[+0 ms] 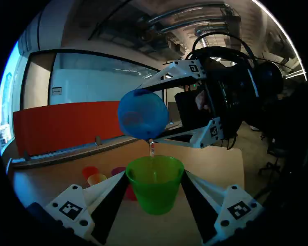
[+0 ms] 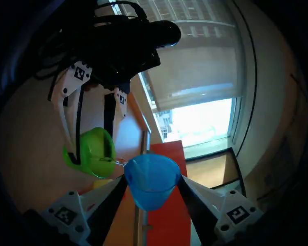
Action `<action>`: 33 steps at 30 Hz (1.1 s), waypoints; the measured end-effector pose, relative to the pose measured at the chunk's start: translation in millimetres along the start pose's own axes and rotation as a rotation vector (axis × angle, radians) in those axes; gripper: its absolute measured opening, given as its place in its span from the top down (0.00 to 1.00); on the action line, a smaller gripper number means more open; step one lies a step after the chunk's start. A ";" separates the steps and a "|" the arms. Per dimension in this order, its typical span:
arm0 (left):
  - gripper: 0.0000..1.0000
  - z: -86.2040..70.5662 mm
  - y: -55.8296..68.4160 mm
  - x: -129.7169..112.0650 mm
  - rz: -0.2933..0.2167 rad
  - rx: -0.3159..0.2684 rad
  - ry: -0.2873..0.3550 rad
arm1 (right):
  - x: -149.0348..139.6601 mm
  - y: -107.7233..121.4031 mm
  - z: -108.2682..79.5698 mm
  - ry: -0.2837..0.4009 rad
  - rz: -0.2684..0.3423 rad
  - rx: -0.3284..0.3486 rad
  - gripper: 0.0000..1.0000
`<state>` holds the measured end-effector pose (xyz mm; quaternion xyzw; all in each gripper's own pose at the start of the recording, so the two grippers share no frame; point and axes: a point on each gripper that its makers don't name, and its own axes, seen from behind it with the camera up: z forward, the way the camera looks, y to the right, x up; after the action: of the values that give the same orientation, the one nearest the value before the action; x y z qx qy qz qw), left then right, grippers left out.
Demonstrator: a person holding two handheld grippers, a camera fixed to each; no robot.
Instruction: Pour water
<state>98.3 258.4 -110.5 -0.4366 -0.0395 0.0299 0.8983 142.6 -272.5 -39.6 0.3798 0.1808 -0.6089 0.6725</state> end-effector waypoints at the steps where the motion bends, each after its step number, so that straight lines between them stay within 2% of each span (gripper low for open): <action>1: 0.13 0.2 0.1 0.2 0.000 0.000 0.000 | 0.0 -0.1 0.0 0.000 -0.002 0.000 0.10; 33: 0.13 3.2 0.2 -0.9 0.002 -0.003 -0.002 | -1.6 0.5 1.4 -0.018 -0.089 -0.017 0.10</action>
<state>97.0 261.0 -108.8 -0.4380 -0.0403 0.0312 0.8975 142.4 -272.5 -37.4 0.3601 0.1965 -0.6403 0.6494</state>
